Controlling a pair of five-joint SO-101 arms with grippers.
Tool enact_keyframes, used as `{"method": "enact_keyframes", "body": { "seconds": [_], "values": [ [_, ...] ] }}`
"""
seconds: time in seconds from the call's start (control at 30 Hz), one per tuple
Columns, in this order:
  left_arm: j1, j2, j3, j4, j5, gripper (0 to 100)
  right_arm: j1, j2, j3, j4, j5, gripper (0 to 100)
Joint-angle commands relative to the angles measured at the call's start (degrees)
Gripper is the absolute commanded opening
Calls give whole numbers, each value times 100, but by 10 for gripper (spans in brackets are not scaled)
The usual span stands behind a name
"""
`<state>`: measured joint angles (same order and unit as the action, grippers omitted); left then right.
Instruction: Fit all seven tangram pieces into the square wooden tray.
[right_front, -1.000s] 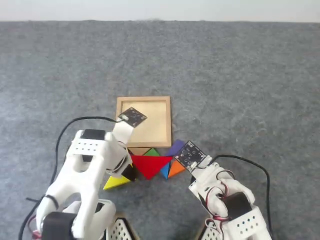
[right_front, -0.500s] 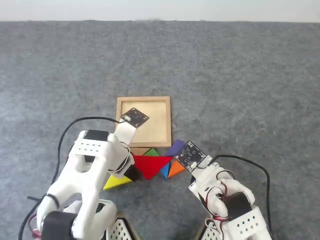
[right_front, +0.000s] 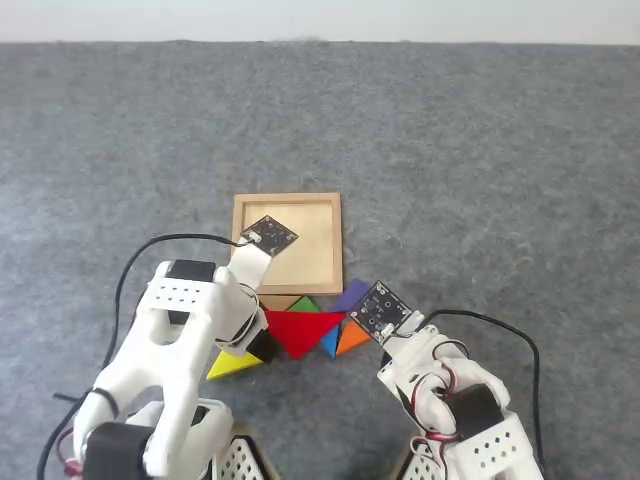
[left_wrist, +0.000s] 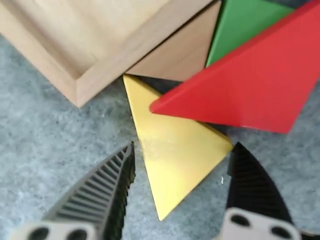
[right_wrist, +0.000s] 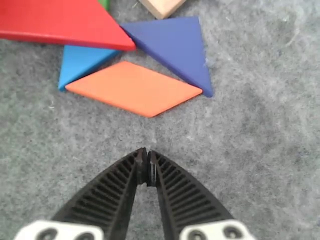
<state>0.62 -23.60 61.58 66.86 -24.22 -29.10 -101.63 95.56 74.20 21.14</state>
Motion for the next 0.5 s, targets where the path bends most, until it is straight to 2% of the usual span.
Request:
{"method": "enact_keyframes", "body": {
  "seconds": [0.0,0.37,0.47],
  "values": [
    [53,-9,-198,237,97,260,-40,-110,97,13,-53,8],
    [62,9,-207,246,290,295,-40,-110,97,13,-53,8],
    [123,9,-189,220,536,298,-40,-110,97,13,-53,8]
  ]
}}
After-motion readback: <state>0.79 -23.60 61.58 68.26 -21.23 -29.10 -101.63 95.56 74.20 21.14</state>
